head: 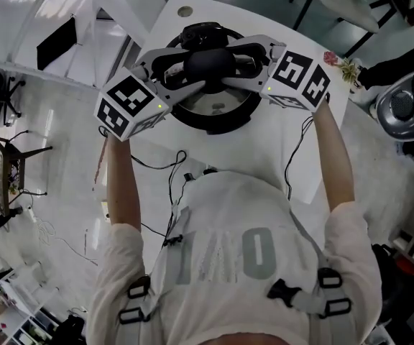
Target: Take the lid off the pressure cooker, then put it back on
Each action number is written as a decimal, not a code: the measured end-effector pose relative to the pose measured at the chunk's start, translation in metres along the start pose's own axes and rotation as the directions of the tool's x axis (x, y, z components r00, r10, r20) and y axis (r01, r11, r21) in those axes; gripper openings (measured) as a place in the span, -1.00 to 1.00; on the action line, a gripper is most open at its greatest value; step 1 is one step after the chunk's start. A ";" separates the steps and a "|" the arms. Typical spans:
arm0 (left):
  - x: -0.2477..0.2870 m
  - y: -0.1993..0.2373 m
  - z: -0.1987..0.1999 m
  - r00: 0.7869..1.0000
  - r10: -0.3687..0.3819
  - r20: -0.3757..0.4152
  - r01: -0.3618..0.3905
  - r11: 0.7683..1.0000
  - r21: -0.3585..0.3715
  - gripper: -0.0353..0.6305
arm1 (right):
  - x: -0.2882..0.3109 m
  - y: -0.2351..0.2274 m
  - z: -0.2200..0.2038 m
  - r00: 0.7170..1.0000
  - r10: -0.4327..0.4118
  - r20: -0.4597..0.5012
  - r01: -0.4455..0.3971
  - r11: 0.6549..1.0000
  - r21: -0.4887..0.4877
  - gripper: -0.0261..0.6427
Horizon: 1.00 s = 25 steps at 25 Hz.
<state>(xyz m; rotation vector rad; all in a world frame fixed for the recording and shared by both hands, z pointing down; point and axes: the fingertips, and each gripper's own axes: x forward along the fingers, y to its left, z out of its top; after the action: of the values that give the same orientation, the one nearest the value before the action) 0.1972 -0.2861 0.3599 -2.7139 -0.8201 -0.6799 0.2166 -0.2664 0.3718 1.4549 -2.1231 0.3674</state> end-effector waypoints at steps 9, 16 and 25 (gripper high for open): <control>-0.005 -0.003 -0.002 0.996 0.079 -0.029 -0.080 0.997 -0.021 -0.17 | -0.003 -0.003 -0.001 0.999 -0.044 -0.012 0.044 0.998 -0.036 -0.19; -0.004 -0.002 -0.002 0.997 0.078 -0.008 -0.078 0.997 -0.029 -0.17 | -0.004 -0.003 -0.001 0.998 -0.062 -0.005 0.062 0.997 -0.036 -0.22; -0.019 0.001 0.004 0.994 0.105 0.019 -0.104 0.993 -0.061 -0.16 | -0.012 0.003 0.005 0.994 -0.110 -0.021 0.108 0.991 -0.075 -0.22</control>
<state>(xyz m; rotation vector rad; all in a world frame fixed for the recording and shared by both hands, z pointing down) 0.1847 -0.2943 0.3473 -2.7994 -0.6671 -0.6633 0.2163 -0.2580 0.3612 1.5075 -2.0061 0.2621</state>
